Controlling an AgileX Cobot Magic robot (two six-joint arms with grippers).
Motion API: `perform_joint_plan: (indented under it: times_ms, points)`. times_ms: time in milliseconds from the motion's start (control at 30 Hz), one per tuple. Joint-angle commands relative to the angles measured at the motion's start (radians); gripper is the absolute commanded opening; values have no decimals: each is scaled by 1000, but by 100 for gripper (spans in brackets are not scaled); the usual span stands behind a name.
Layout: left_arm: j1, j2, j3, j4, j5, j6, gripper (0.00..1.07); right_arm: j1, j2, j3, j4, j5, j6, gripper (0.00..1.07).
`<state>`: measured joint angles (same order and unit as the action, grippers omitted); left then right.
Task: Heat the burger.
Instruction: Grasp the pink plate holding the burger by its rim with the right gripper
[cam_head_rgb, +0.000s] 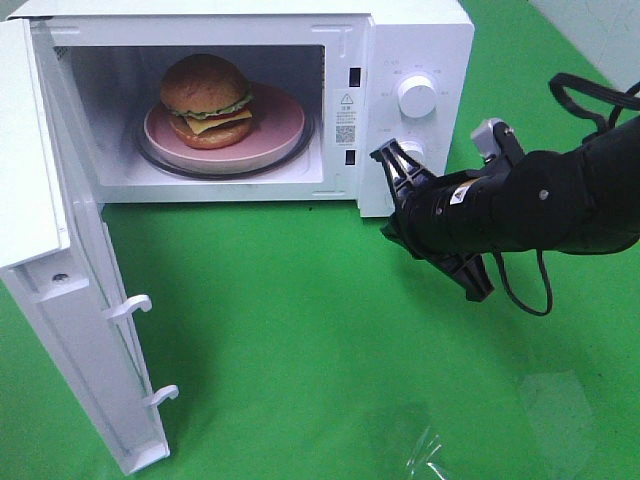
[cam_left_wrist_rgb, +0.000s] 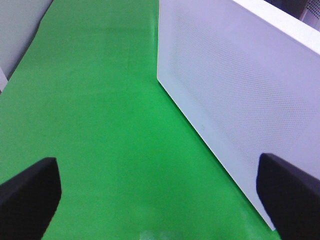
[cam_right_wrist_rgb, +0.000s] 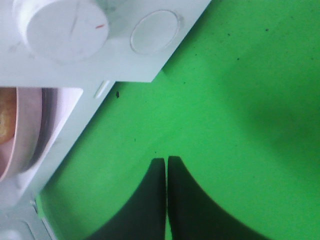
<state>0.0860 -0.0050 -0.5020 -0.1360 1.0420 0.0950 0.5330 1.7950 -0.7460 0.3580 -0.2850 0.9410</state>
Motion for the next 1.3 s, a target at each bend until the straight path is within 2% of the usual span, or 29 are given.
perform_joint_plan:
  times_ms: [33,100,267,333,433,500,833,967,1000,1067,1100,1133,1167,1300]
  points:
    - [3,-9,3,-5,-1,-3,99,-5,-39,0,-22,59,-138,0]
    - [3,-9,3,-5,-1,-3,99,-5,-90,0,-70,135,-296,1]
    - [3,-9,3,-5,-1,-3,99,-5,-124,-1,-99,204,-375,2]
    - [3,-9,3,-5,-1,-3,99,-5,-167,-1,-138,304,-474,2]
    - [3,-9,3,-5,-1,-3,99,-5,-179,-1,-145,336,-497,2]
    - [3,-9,3,-5,-1,-3,99,-5,-220,-1,-182,450,-580,3]
    - [3,-9,3,-5,-1,-3,99,-5,-303,-1,-249,602,-810,4]
    - [3,-9,3,-5,-1,-3,99,-5,-362,-1,-248,734,-1084,5]
    - [3,-9,3,-5,-1,-3,99,-5,-362,-1,-248,734,-1084,5]
    - [3,-9,3,-5,-1,-3,99,-5,-382,-1,-250,779,-1266,6]
    - [3,-9,3,-5,-1,-3,99,-5,-382,-1,-250,779,-1266,6]
    - [3,-9,3,-5,-1,-3,99,-5,-392,-1,-260,796,-1392,7]
    - [3,-9,3,-5,-1,-3,99,-5,-392,-1,-260,796,-1392,7]
    - [3,-9,3,-5,-1,-3,99,-5,-401,-1,-291,815,-1629,9]
